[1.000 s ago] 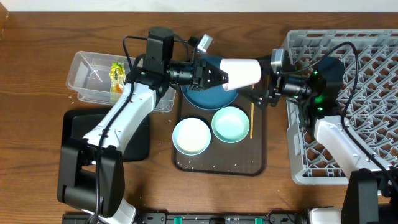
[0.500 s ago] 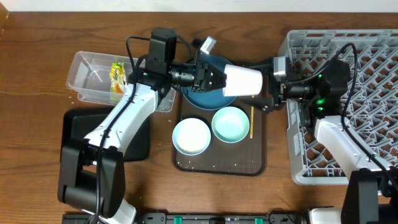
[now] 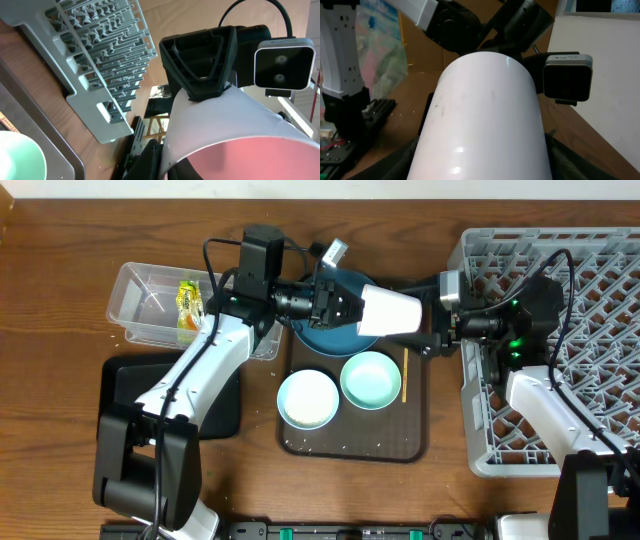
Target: Sort waste into correct bins and load items into the dishwasher rack
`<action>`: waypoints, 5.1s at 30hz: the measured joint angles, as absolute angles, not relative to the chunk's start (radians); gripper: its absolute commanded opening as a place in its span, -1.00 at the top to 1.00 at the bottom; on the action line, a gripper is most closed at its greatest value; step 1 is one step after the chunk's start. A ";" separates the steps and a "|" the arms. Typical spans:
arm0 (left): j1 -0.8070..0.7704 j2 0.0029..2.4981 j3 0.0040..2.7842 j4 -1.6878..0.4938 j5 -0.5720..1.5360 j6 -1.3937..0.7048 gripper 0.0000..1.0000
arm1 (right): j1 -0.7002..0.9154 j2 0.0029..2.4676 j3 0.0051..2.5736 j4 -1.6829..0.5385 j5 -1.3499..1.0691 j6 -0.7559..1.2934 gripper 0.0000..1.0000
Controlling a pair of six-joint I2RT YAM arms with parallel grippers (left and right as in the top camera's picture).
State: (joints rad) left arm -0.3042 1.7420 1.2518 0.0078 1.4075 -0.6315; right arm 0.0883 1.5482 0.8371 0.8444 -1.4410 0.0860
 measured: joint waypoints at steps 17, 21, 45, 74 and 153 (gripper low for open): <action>-0.305 1.742 1.252 -0.002 1.360 -0.576 0.23 | 0.088 1.548 0.837 0.770 -1.459 0.126 0.09; -0.297 1.742 1.252 -0.098 1.267 -0.518 0.23 | 0.068 1.548 0.837 0.672 -1.423 0.179 0.22; -0.110 1.402 1.254 -0.651 0.359 -0.177 0.06 | -0.232 1.539 0.856 0.255 -0.809 0.254 0.73; -0.105 1.385 1.254 -0.675 0.281 -0.159 0.02 | -0.688 1.419 1.312 -0.765 0.033 0.063 0.81; -0.105 1.385 1.254 -0.693 0.281 -0.159 -0.06 | -0.850 1.642 1.330 -0.799 -0.206 0.150 0.79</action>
State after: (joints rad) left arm -0.1047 1.3853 1.2537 -0.6926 0.2810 -0.1593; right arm -0.8505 1.6421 1.3300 -0.7990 -0.2062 0.1501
